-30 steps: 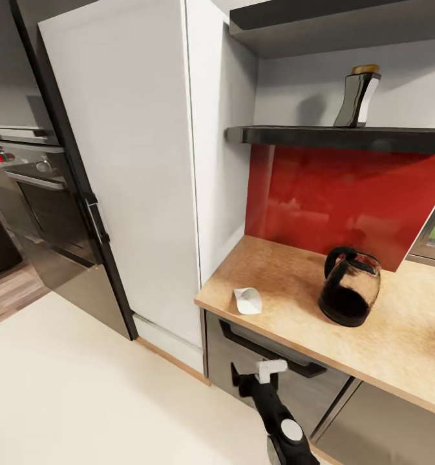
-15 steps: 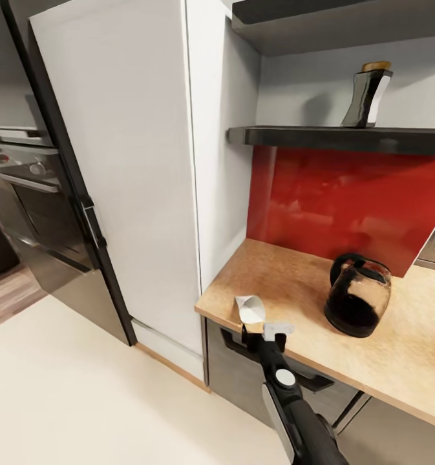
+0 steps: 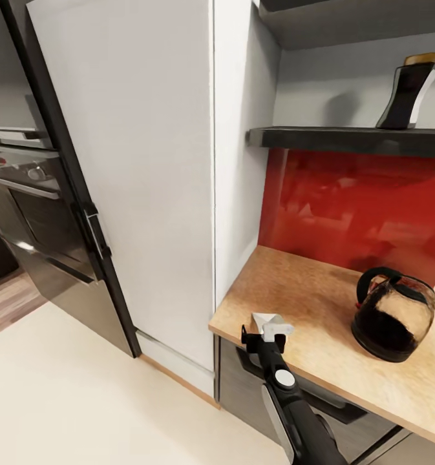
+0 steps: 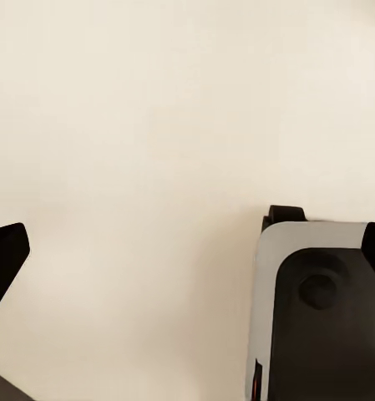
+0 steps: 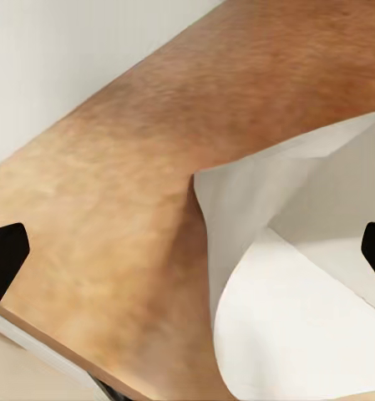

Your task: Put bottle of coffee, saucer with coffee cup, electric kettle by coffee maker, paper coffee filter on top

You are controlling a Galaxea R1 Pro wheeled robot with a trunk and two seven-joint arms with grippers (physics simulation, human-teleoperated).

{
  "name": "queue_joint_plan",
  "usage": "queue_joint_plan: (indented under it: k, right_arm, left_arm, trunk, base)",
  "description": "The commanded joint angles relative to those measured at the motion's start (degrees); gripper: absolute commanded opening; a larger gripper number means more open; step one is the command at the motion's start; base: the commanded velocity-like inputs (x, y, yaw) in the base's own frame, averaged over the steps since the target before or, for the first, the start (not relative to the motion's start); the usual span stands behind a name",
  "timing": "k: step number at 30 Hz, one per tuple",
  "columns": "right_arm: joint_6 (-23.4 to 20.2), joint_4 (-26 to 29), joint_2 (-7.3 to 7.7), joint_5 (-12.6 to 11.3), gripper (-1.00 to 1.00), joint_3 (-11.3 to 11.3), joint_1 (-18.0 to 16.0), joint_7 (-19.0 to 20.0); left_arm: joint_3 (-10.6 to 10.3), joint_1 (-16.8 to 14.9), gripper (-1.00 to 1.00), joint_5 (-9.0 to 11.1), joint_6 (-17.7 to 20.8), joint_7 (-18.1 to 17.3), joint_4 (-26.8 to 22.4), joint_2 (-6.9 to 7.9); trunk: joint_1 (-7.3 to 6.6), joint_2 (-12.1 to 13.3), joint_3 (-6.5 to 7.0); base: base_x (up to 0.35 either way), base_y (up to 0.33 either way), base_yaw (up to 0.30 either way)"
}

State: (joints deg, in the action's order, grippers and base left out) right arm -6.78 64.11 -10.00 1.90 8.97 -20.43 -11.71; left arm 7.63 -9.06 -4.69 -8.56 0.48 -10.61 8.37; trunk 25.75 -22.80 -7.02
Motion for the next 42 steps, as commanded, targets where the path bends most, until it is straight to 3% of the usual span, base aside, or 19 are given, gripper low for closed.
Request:
queue_joint_plan:
  k: [1,25,42]
  right_arm:
    - [-0.4,0.1,0.00,0.2,1.00,0.1,0.0,-0.3]
    - [-0.1,-2.6,0.00,0.6,1.00,0.1,0.0,-0.6]
    - [2.5,-5.8,0.00,0.5,1.00,-0.1,0.0,-0.6]
  left_arm:
    - [0.4,0.0,1.00,-0.5,-0.2,0.0,0.1,-0.02]
    - [0.2,0.8,1.00,-0.4,0.1,0.4,1.5,0.32]
    - [-0.2,1.0,1.00,-0.5,0.0,0.3,2.2,0.34]
  trunk:
    - [0.04,-0.1,-0.12]
    - [0.04,-0.1,-0.12]
    - [0.04,-0.1,-0.12]
  base:
    - [0.022,0.013,0.000]
    - [0.044,0.001,0.000]
    - [0.046,0.000,0.000]
